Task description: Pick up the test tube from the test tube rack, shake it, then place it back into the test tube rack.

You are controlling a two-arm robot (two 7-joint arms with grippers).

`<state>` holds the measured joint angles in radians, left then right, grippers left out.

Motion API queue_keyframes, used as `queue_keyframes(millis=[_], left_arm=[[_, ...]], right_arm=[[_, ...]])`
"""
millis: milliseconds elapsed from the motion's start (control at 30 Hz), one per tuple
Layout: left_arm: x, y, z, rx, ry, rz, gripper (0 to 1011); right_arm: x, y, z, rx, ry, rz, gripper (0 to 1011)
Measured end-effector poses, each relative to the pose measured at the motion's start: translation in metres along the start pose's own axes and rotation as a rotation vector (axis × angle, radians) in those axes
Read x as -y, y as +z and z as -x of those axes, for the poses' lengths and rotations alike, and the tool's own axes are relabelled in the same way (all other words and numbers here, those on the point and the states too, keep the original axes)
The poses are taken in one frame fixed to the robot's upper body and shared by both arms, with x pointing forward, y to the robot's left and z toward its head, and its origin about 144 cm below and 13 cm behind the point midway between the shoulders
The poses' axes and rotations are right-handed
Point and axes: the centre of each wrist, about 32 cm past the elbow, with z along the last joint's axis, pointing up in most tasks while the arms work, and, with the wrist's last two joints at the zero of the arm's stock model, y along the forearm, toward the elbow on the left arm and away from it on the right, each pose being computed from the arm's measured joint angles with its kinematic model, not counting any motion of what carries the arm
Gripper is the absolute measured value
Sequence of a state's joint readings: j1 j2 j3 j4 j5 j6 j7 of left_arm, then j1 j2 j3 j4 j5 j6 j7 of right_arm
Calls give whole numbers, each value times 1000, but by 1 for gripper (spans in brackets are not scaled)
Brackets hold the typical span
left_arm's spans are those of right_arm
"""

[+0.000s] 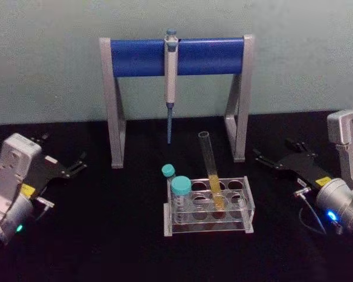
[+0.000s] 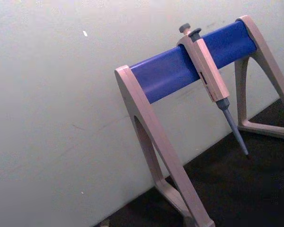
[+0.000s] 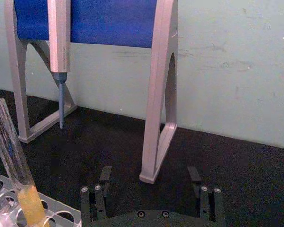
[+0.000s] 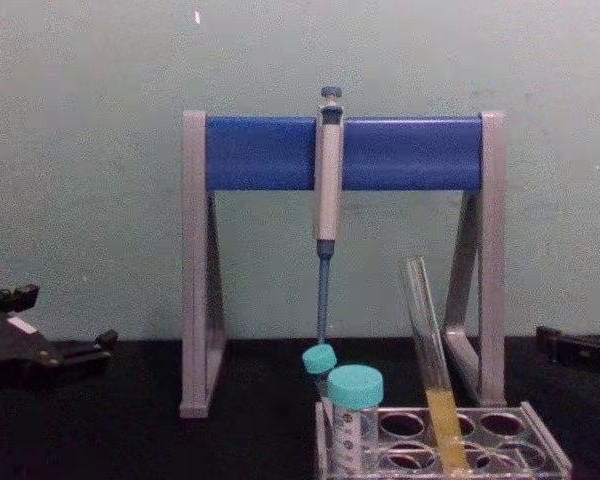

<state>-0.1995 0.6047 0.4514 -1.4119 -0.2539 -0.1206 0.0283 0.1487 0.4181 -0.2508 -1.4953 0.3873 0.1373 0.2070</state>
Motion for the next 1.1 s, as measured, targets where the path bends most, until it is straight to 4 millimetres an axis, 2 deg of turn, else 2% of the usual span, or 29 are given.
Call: queue_keyframes(millis=[1100], left_arm=[[0,0,0,0,0,0,1001]], right_arm=[[0,0,0,0,0,-1,1000]])
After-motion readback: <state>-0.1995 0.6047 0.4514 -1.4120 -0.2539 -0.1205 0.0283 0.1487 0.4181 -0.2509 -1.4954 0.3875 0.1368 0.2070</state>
